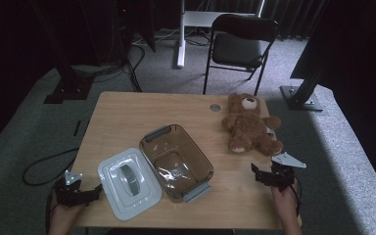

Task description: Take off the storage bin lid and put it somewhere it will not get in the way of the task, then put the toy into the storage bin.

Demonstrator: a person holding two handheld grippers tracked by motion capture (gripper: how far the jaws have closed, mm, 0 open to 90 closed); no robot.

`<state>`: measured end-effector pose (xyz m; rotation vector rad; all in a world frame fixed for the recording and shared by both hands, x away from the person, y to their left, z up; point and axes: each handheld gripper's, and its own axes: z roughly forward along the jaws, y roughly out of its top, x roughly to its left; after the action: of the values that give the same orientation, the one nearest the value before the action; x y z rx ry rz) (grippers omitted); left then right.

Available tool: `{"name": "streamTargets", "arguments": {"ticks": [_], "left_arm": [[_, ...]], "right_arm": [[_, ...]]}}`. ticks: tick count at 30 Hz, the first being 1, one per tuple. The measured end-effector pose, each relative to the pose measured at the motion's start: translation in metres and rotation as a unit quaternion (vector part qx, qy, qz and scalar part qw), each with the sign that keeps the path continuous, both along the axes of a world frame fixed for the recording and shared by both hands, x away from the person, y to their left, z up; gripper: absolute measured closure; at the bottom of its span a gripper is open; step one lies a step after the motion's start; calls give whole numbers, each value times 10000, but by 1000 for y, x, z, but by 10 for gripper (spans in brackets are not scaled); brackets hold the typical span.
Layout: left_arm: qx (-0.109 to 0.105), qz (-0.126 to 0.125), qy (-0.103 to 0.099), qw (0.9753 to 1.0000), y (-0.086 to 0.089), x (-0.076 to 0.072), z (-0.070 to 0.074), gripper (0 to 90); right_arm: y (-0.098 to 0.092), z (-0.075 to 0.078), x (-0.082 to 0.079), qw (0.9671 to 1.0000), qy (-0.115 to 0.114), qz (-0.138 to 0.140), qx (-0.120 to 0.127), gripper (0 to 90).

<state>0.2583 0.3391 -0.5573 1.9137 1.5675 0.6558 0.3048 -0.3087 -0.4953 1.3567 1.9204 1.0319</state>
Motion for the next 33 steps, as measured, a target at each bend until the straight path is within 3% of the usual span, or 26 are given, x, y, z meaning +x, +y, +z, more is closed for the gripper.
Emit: {"name": "streamTargets", "arguments": {"ticks": [6,11,14,16,21,29,33], "left_arm": [[10,-75,2,10000,0,0,0,5],[14,-110,-1,9999,0,0,0,5],[14,-125,1,9999,0,0,0,5],[15,-133,1,9999,0,0,0,5],[16,-160,3,9999,0,0,0,5],[20,-184,3,9998,0,0,0,5],[21,-190,3,9998,0,0,0,5]], "right_arm": [[-1,18,21,9994,94,-131,313,125],[4,31,38,9986,46,-477,242,119],[4,36,49,9983,111,-358,441,111],[6,39,58,9982,159,-371,443,111],[8,45,76,9975,334,-441,446,111],[9,48,99,9968,369,-534,462,111],[14,46,114,9963,499,-547,431,111]]}}
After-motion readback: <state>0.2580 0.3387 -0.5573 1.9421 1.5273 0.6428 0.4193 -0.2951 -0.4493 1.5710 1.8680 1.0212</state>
